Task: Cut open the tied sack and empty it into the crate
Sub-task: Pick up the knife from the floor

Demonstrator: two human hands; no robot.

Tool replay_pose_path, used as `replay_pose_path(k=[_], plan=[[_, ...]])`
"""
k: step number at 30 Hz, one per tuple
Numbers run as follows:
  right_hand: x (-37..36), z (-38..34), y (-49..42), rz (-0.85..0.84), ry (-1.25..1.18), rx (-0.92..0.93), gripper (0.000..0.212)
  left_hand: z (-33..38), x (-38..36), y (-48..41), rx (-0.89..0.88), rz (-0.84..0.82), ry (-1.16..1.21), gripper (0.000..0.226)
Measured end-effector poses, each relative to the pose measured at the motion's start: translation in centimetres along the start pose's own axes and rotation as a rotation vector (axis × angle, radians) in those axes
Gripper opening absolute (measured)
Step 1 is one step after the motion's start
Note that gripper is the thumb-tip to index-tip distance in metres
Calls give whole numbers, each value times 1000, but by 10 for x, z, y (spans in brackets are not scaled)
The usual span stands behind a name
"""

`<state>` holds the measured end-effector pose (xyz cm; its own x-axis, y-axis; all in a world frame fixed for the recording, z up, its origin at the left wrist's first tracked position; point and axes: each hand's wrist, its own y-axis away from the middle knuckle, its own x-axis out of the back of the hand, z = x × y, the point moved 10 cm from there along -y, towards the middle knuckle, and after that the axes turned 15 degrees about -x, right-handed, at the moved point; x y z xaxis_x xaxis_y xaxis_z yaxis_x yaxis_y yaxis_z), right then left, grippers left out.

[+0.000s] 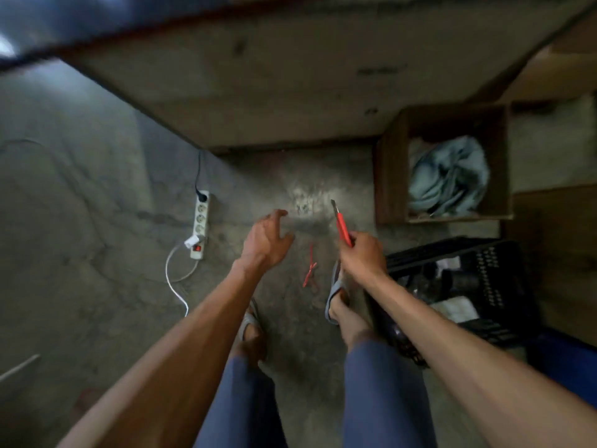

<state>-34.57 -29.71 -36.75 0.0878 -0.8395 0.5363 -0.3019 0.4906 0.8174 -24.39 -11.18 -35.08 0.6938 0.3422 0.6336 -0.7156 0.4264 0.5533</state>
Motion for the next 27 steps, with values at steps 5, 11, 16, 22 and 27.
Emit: replay_pose_path(k=[5,11,16,22,27], plan=[[127,-109,107,30,-260,206,20,132,162,37,-163,407,112,41],[233,-241,168,213,-352,474,33,195,304,37,-296,640,78,40],[257,-336,143,509,-367,642,24,169,363,-35,-277,669,-57,51],[213,-446,33,600,-291,697,47,96,375,-186,-226,592,-208,67],[190,-483,-4,837,-150,596,38,71,378,-229,-224,646,-333,70]])
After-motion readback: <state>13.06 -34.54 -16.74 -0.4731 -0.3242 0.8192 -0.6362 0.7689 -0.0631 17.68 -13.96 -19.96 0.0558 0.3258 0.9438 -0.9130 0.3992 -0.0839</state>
